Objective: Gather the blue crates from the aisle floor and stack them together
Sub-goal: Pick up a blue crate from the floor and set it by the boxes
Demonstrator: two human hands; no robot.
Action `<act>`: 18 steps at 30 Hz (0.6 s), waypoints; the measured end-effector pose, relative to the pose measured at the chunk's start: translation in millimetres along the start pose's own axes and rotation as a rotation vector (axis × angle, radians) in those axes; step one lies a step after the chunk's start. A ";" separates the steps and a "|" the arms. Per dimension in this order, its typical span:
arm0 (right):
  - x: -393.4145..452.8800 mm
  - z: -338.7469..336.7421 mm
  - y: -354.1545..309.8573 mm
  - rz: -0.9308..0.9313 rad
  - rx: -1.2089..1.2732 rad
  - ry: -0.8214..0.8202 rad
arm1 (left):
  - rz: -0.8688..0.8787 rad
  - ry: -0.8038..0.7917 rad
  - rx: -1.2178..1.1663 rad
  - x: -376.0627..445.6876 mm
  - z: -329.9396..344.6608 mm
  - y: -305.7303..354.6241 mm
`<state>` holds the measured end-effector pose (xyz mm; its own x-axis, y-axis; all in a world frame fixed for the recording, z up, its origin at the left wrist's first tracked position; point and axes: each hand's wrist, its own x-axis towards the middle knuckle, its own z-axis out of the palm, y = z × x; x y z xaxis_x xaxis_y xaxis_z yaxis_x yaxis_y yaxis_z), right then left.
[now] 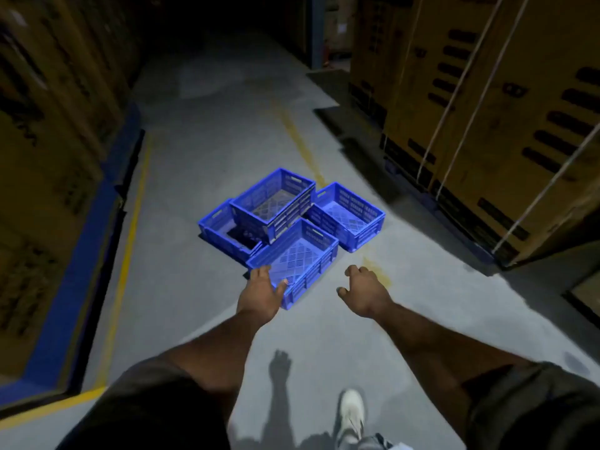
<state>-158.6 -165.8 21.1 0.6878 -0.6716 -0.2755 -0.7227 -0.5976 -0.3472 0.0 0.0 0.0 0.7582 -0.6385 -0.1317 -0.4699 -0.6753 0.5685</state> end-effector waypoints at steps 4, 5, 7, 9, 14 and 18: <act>54.1 -0.1 -24.5 -0.037 -0.007 -0.039 | -0.117 0.045 -0.027 34.5 -13.6 -26.0; 71.6 0.5 -30.6 -0.047 -0.012 -0.051 | -0.140 0.046 -0.022 47.1 -16.2 -32.1; 106.4 1.5 -40.2 -0.073 -0.020 -0.070 | -0.176 0.062 -0.018 74.4 -20.4 -40.4; 143.5 0.7 -47.2 -0.097 -0.021 -0.082 | -0.210 0.078 -0.027 103.7 -24.1 -44.3; 232.9 -11.4 -58.4 -0.125 -0.020 -0.142 | -0.300 0.067 -0.066 180.7 -27.6 -44.4; 307.3 -34.2 -69.6 -0.152 -0.060 -0.131 | -0.311 0.089 -0.096 240.5 -32.6 -30.1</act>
<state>100.7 -345.6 -8.7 0.7893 -0.5115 -0.3396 -0.6101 -0.7152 -0.3408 211.2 -121.2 -22.3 0.8972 -0.3697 -0.2417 -0.1683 -0.7921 0.5868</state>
